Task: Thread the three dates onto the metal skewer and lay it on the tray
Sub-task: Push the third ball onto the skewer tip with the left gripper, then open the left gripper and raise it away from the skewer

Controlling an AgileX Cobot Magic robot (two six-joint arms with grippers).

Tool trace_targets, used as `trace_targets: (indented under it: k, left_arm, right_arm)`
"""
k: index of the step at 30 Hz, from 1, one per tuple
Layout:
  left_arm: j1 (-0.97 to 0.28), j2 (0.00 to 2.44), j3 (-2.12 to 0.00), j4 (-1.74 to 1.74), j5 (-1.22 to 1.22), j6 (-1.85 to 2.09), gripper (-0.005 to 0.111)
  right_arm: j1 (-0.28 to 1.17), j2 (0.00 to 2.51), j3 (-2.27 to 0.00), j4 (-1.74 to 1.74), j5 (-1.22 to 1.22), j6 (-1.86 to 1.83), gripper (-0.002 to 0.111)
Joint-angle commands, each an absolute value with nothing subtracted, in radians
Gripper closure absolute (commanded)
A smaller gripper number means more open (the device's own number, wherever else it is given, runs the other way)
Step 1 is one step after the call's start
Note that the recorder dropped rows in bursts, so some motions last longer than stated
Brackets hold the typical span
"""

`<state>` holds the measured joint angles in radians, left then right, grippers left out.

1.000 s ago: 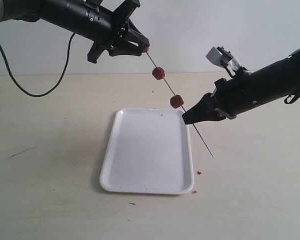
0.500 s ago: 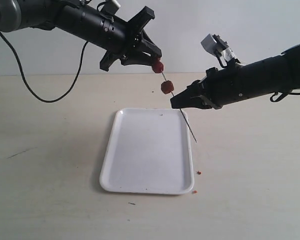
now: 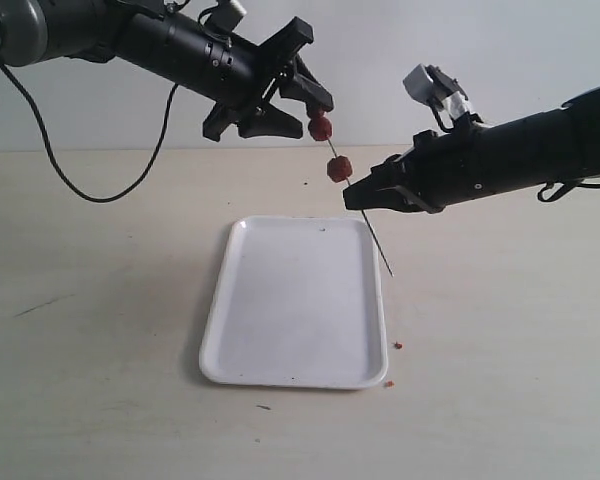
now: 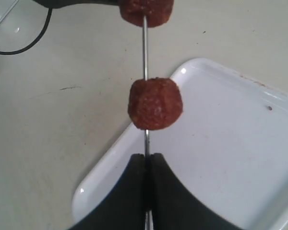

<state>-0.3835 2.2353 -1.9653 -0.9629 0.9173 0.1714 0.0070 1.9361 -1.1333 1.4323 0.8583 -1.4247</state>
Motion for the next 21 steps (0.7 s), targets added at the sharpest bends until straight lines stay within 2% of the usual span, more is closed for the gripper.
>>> trace_targets:
  k: [1,4,11,13,17,21]
  left_arm:
    - [-0.388,2.228,-1.965,-0.981,0.939,0.204,0.050]
    - [-0.388,2.216,-1.965,-0.997,0.963,0.268,0.046]
    - [-0.368,2.135,-1.965,-0.964,1.063,0.341,0.049]
    - [-0.358,2.108,-1.965,-0.920,1.092,0.341,0.061]
    - [-0.348,2.058,-1.965,-0.819,1.157,0.345,0.107]
    - [-0.350,1.994,-1.956,-0.766,1.119,0.393,0.106]
  right_arm:
    - [0.011,1.934,-1.135,1.449,0.855,-1.439,0.108]
    - [0.011,1.934,-1.135,1.447,0.827,-1.439,0.108]
    - [0.011,1.934,-1.133,1.399,0.813,-1.402,0.108]
    - [0.011,1.934,-1.133,1.361,0.811,-1.343,0.108]
    - [0.011,1.934,-1.126,1.297,0.817,-1.252,0.108]
    - [0.022,1.934,-1.080,1.314,0.801,-1.178,0.108]
